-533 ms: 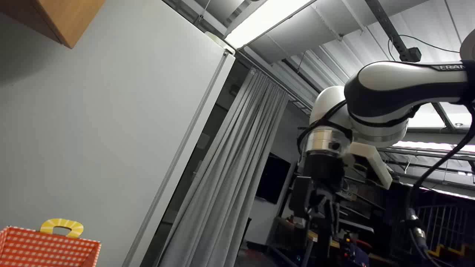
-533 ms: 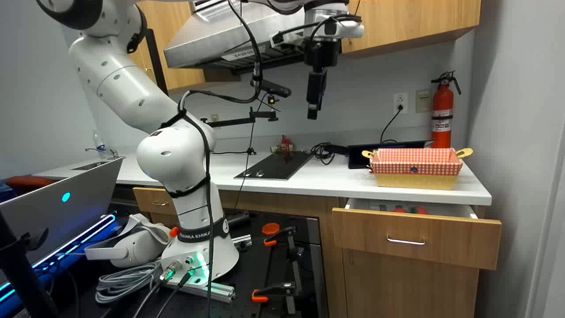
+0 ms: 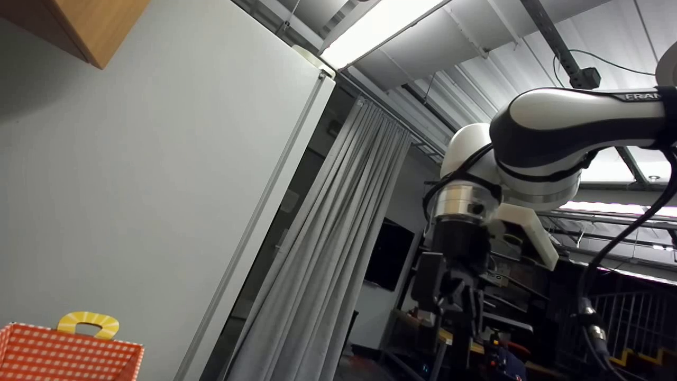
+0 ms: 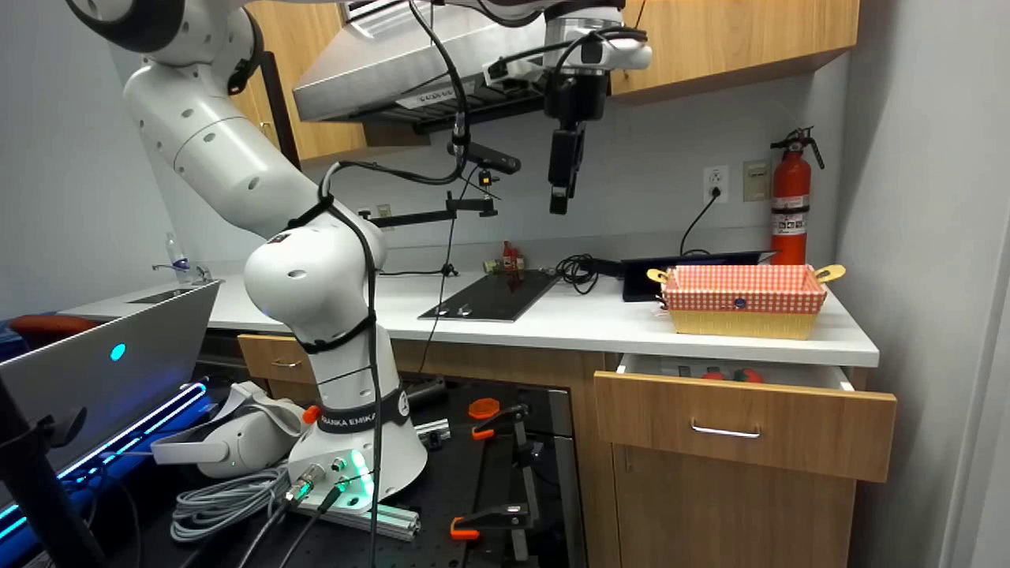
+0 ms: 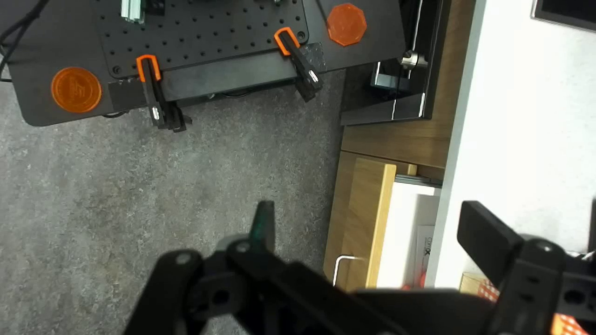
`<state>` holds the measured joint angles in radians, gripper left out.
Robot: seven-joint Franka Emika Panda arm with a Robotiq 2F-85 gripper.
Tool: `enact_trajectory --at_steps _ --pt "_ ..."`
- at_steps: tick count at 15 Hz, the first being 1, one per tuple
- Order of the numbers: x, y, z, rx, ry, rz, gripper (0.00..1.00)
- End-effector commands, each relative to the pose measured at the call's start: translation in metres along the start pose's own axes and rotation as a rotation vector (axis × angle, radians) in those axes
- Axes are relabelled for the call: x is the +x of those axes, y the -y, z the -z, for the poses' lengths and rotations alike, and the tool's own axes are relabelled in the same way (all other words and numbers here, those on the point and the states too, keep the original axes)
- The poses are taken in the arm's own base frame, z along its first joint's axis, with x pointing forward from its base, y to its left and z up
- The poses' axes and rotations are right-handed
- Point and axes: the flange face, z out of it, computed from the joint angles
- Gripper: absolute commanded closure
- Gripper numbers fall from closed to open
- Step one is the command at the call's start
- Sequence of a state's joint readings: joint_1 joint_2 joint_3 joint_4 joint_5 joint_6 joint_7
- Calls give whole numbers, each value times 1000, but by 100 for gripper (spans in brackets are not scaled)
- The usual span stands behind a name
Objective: Open the top drawer of the kitchen unit
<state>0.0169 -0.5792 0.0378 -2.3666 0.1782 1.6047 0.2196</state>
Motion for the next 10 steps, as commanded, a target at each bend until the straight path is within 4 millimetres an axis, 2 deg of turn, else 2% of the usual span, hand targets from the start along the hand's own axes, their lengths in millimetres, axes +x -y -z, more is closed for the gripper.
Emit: enact_trajectory --at_steps 1,5,10 --pt "0 0 1 0 1 0 0" --pt "0 0 1 0 1 0 0" --pt "24 -12 -8 4 -8 -29 0"
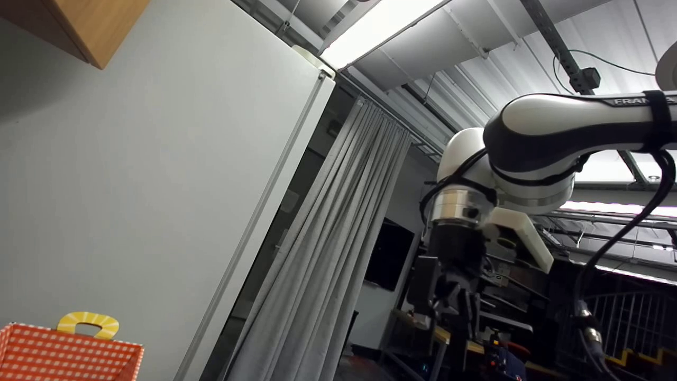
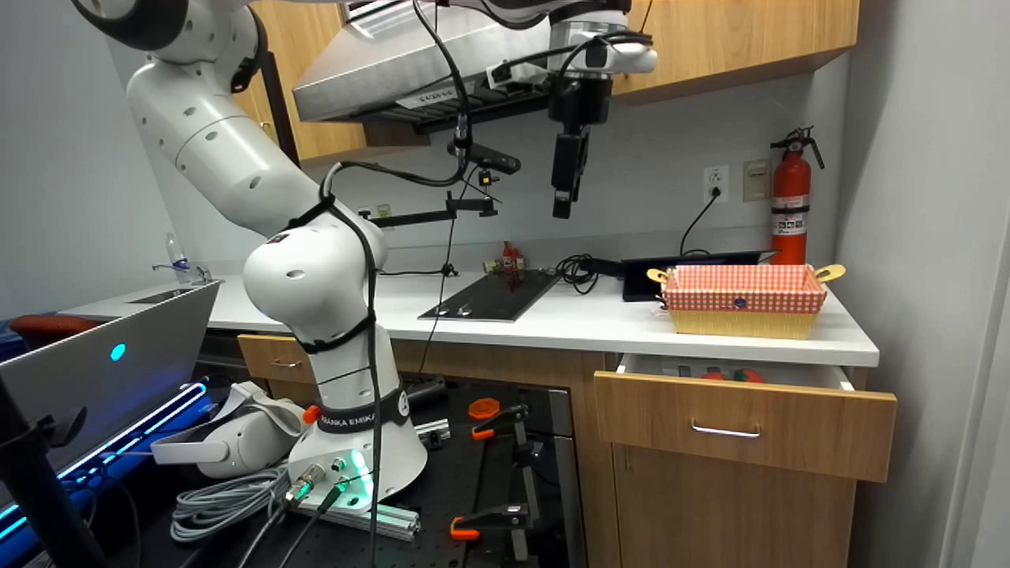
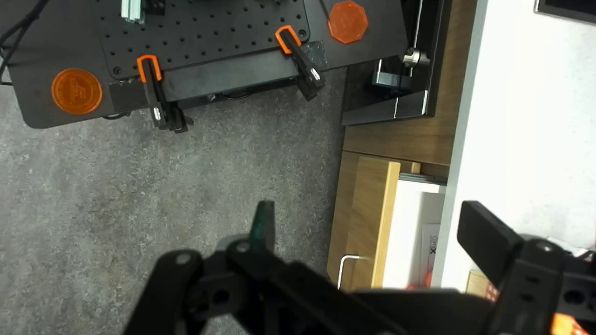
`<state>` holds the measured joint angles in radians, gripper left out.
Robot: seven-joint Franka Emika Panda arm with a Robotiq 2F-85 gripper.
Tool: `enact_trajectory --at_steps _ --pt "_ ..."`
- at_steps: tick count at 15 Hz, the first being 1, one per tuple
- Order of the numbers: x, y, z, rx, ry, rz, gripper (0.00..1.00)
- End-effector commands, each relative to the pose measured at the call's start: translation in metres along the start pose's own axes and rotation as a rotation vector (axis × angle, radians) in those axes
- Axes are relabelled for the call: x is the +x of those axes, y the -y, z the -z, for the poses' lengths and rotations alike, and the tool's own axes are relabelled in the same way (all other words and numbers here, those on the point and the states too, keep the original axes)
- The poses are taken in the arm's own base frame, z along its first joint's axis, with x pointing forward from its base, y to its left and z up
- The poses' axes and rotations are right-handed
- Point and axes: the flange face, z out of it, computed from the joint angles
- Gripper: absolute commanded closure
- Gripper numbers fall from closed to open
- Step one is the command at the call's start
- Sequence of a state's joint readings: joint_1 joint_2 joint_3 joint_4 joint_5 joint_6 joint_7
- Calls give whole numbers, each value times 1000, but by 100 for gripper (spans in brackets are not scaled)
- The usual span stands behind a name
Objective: Open the top drawer of the kitchen unit
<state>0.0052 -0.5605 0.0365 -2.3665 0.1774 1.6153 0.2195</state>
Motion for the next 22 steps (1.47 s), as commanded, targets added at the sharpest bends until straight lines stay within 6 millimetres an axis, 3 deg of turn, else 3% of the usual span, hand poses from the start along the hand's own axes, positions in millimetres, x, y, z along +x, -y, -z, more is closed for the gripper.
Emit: enact_trajectory --at_steps 1,6,11,15,16,17,19,22 --pt "23 -10 -7 4 -19 -20 0" --pt "63 -34 -45 -12 -58 -52 0" --pt "95 -53 -104 6 -17 -31 0" --pt "113 -56 -143 45 18 25 0" --pt "117 -54 -150 52 18 42 6" --pt "120 -51 -156 62 18 63 26" --pt "125 -41 -165 86 3 96 32" --pt "133 -21 -175 134 -38 134 57"
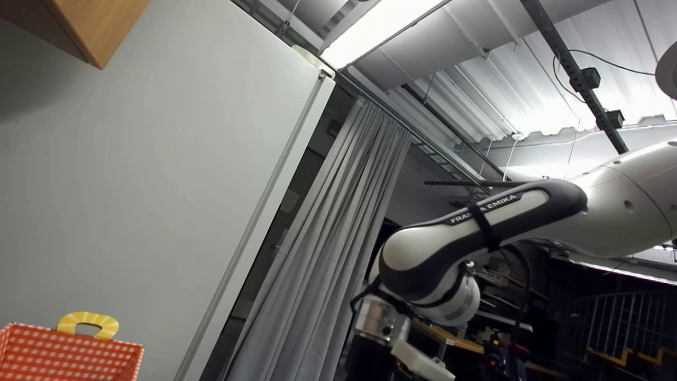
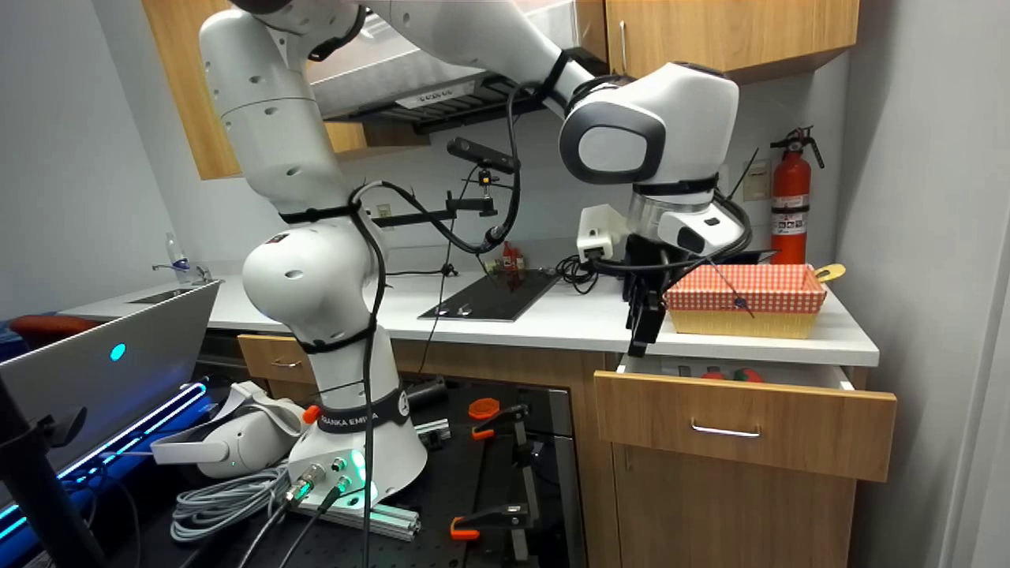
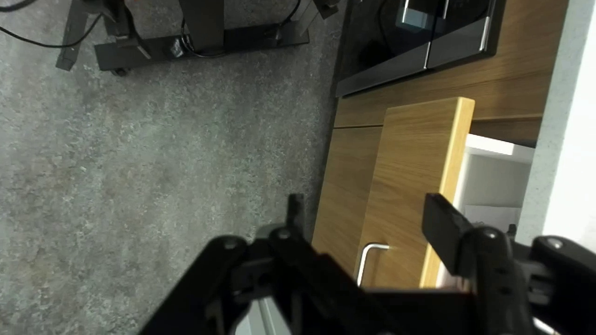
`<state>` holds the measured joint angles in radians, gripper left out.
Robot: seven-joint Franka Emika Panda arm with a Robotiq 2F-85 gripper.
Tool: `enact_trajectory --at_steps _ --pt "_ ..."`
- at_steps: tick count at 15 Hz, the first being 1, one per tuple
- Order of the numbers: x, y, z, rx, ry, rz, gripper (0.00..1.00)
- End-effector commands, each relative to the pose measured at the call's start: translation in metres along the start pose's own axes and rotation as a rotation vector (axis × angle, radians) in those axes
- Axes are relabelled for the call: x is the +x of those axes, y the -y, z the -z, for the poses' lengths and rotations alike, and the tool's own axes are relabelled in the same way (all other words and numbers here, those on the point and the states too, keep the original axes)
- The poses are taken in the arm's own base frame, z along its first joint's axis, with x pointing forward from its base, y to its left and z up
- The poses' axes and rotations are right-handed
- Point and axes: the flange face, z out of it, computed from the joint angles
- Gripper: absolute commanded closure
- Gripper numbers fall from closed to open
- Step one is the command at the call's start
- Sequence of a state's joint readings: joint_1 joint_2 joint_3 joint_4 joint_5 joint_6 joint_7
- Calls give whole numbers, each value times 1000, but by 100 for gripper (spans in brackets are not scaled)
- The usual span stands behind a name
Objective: Open the top drawer of the kitchen unit
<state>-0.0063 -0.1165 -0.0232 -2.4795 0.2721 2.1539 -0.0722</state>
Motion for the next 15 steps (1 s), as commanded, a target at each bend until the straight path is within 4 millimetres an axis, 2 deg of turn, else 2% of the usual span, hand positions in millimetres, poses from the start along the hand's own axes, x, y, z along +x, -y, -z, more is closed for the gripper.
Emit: enact_trajectory --at_steps 1,5,6,11,15 --pt "12 24 -10 60 -58 60 63" --pt "22 57 -17 84 -149 118 94" --pt "25 64 -21 84 -166 132 99" --pt "42 89 -40 63 -229 198 100" --pt "69 95 -61 41 -254 235 100"
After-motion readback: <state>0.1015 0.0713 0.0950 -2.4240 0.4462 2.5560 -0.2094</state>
